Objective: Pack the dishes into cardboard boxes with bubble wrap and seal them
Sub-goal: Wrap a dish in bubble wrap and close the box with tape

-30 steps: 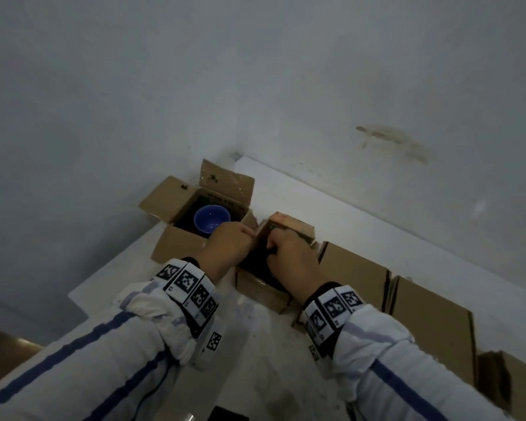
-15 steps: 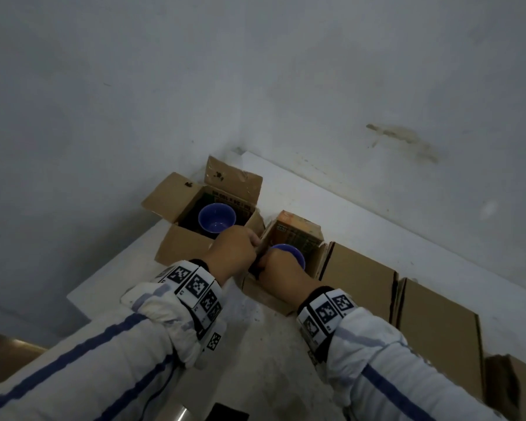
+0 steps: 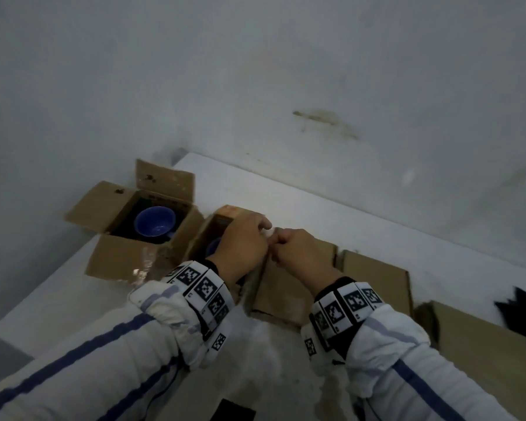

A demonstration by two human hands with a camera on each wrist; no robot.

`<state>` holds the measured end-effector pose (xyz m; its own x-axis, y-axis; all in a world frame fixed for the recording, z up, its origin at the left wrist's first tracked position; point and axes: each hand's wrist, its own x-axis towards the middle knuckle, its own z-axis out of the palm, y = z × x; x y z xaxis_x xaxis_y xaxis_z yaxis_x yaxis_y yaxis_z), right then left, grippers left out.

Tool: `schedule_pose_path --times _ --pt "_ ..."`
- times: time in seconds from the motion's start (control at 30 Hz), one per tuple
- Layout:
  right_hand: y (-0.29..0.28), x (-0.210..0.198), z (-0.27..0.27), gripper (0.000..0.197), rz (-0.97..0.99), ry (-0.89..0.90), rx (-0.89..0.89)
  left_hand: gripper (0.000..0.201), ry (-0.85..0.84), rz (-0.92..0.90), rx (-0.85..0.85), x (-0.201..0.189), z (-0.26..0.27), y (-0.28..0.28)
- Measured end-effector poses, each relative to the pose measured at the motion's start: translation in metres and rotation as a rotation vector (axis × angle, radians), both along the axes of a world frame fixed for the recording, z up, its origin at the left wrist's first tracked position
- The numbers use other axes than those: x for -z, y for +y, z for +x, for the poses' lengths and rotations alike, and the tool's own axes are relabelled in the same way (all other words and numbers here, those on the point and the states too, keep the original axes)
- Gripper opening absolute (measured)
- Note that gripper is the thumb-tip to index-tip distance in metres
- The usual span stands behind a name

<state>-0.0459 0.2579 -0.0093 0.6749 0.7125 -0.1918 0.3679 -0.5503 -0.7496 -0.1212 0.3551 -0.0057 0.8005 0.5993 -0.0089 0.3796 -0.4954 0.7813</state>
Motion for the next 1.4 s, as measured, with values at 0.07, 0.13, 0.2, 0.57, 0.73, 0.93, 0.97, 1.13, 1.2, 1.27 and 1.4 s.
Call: schedule_pose_path --times 0.07,0.13,0.2,0.57,0.73,0.93,0.97,1.13,1.2,1.27,1.4 --pt "-0.037 -0.004 0.017 0.023 -0.008 -0.019 0.095 0.025 0.028 -0.023 0.077 0.002 0.025 -0.032" --pt "-0.078 -0.004 0.034 0.022 -0.022 -0.030 0.187 0.027 0.059 -0.032 0.173 0.006 0.049 -0.068" --pt "-0.122 -0.005 0.047 0.021 -0.044 -0.027 0.252 0.027 0.073 -0.042 0.275 0.007 0.069 -0.106" --pt "-0.337 0.000 0.119 0.025 -0.162 -0.079 0.623 0.034 0.197 -0.051 0.588 0.017 0.169 -0.306" --pt "-0.415 0.013 0.146 0.018 -0.410 -0.132 0.741 0.033 0.201 -0.033 0.680 0.026 0.188 -0.346" --pt "-0.454 0.049 0.139 0.049 -0.684 0.010 0.744 0.030 0.234 0.010 0.729 0.045 0.190 -0.361" --pt "-0.455 0.053 0.139 0.041 -0.675 -0.006 0.738 0.030 0.229 0.021 0.723 0.047 0.191 -0.362" --pt "-0.459 0.046 0.146 0.019 -0.609 -0.125 0.704 0.032 0.182 0.013 0.739 0.044 0.192 -0.365" --pt "-0.454 0.029 0.148 0.015 -0.561 -0.189 0.673 0.039 0.125 -0.039 0.768 0.037 0.191 -0.368" --pt "-0.443 0.006 0.148 0.016 -0.528 -0.264 0.611 0.050 0.065 -0.104 0.810 0.024 0.190 -0.373" --pt "-0.408 -0.039 0.146 0.024 -0.345 -0.328 0.510 0.078 0.012 -0.203 0.919 -0.001 0.187 -0.372"
